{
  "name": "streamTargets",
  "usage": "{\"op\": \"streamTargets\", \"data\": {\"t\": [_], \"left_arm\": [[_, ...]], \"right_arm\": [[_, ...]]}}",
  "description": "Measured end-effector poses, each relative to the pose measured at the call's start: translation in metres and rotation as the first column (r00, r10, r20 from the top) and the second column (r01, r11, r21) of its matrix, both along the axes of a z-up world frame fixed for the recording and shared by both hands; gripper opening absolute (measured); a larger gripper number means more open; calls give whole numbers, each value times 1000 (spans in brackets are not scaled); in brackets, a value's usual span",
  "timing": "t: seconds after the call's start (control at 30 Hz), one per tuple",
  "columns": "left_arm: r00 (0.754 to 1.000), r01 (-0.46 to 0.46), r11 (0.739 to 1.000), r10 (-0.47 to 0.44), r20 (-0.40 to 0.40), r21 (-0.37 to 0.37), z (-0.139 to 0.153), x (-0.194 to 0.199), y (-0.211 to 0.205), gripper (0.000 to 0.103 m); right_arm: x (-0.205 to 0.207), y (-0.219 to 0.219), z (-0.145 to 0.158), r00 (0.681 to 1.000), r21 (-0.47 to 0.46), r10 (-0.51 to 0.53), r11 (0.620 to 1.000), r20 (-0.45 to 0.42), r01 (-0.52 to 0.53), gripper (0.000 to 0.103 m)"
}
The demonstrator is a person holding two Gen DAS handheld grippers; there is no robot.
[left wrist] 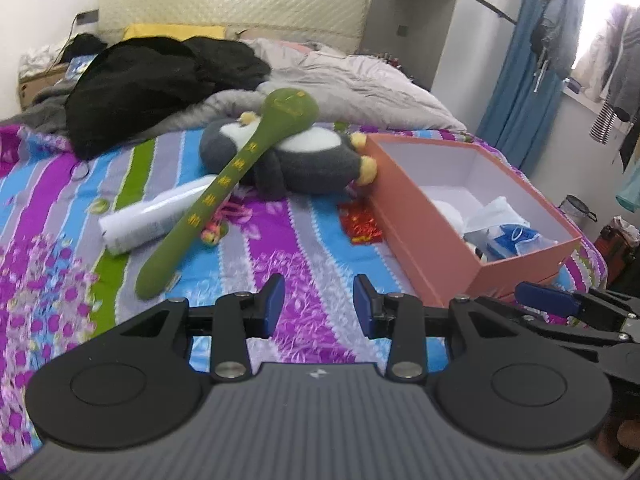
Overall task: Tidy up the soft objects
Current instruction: 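Withdraw both grippers from the pink box back toward the pile, then lower the right gripper onto the red candy wrapper and close it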
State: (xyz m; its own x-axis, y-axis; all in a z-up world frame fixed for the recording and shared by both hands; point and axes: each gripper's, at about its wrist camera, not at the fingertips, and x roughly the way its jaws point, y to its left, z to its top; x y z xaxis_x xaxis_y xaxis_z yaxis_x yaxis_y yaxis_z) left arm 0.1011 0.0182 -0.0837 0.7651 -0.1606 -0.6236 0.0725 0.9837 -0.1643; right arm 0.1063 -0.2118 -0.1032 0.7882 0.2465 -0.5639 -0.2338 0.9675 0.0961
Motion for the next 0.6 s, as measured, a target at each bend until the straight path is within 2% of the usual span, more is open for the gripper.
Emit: {"op": "streamTargets", "data": {"t": [0.17,0.3,0.6], "left_arm": [[999,-19,1000,19,-34,-19,-13,-9,8,43],[998,-33,999,33,-48,-2,-20,-10,12,43],[993,-59,998,59,-105,3,-49,19,25,46]], "right_arm": [[-5,12,-8,999,-20,26,999,-19,-26,54],[1,18,-17,999,-25,28,999,-38,-29,54],[26,23,-37,998,-54,13,998,-57,-16,54]]}}
